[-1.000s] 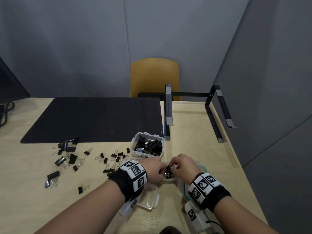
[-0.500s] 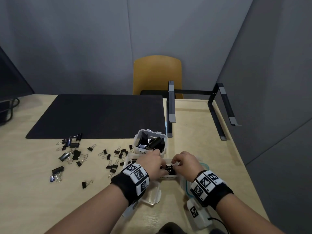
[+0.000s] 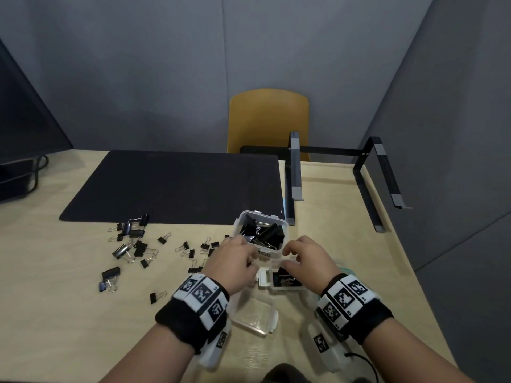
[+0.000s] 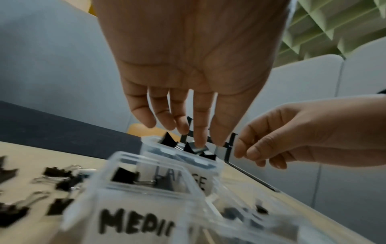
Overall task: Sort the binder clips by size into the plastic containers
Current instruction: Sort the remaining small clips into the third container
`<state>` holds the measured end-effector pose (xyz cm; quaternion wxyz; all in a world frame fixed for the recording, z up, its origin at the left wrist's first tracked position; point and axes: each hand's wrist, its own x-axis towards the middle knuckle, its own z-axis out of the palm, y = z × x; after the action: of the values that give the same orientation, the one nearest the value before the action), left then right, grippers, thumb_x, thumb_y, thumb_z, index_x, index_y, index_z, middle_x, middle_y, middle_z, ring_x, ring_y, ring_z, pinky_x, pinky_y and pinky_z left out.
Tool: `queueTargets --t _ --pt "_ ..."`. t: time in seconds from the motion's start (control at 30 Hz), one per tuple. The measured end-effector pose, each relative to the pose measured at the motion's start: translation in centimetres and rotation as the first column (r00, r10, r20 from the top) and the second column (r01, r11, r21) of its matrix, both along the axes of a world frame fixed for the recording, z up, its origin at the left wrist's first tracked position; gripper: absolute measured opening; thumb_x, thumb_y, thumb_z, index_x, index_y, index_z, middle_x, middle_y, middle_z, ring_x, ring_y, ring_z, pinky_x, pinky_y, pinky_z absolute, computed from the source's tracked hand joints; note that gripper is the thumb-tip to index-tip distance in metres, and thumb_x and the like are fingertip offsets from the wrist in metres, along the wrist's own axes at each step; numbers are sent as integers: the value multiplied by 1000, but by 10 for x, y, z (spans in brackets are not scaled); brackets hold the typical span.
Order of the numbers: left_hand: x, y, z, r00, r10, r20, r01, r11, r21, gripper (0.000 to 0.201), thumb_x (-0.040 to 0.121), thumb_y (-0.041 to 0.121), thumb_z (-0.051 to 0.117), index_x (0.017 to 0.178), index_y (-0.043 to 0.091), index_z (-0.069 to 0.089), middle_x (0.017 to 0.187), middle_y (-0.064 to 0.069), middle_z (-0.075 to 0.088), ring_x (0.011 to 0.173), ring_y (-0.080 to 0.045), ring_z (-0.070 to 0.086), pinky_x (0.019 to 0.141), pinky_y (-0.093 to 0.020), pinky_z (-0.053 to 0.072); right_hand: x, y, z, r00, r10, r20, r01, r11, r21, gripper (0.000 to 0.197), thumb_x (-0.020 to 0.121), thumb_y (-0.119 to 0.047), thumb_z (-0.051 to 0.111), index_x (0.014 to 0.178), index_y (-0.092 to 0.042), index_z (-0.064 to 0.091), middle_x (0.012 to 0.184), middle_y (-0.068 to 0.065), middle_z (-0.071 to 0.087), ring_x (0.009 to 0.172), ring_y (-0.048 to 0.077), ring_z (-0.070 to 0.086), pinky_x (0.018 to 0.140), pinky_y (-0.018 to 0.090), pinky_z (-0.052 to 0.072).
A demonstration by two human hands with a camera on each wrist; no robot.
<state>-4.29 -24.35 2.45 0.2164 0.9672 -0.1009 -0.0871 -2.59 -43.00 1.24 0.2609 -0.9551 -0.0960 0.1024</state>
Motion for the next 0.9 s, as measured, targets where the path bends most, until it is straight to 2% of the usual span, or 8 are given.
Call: queueTargets --t 0.1,0.23,0.4,0.47,0.6,0.7,0.8,0.9 --pt "2 29 2 995 95 -3 -95 995 -26 21 92 29 51 109 27 61 117 9 49 113 -10 41 94 -24 36 4 21 10 998 53 22 -54 998 23 17 87 -24 57 102 -18 64 96 -4 52 82 12 51 72 20 40" --pt "4 73 -4 977 204 -63 -204 979 4 19 90 28 53 107 27 62 115 7 50 115 -12 43 95 -27 39 13 55 15 994 105 8 -106 993 44 15 86 -23 58 98 -18 65 91 -6 51 83 10 49 71 19 36" --pt "9 126 -9 949 295 -110 -291 955 51 20 89 26 55 108 25 62 122 2 52 118 -16 45 97 -30 38 25 103 19 990 137 -32 -134 987 85 17 86 -25 58 100 -18 65 90 -5 54 85 12 52 75 22 42" --pt "12 148 -12 931 342 -131 -333 939 84 21 89 26 55 110 24 61 125 1 51 117 -16 46 95 -30 39 30 123 19 987 152 -49 -147 985 90 18 86 -24 59 101 -17 65 92 -4 56 87 12 54 78 25 46" --pt "19 191 -21 893 418 -164 -398 906 144 22 87 23 56 109 20 60 121 -4 52 107 -20 52 88 -29 42 41 163 11 976 197 -87 -194 980 42 19 85 -22 58 102 -16 64 93 -4 52 85 13 51 79 26 44" --pt "22 219 -28 859 476 -189 -453 879 151 29 85 12 55 113 17 57 123 -6 49 103 -23 55 84 -29 45 47 192 0 971 210 -118 -209 978 22 20 84 -21 58 102 -16 64 94 -1 56 87 15 52 79 28 47" --pt "25 242 -36 836 503 -219 -478 864 158 39 83 6 53 119 21 53 126 -7 46 103 -25 56 86 -32 47 52 218 -10 968 211 -137 -210 978 19 18 84 -19 58 100 -15 65 101 3 62 85 17 53 73 25 44" --pt "30 260 -44 846 463 -264 -437 886 152 51 79 -1 52 122 25 52 125 -5 44 102 -24 57 84 -30 48 55 242 -20 958 232 -166 -231 973 21 21 84 -18 57 103 -14 64 104 5 62 94 22 58 79 29 47"
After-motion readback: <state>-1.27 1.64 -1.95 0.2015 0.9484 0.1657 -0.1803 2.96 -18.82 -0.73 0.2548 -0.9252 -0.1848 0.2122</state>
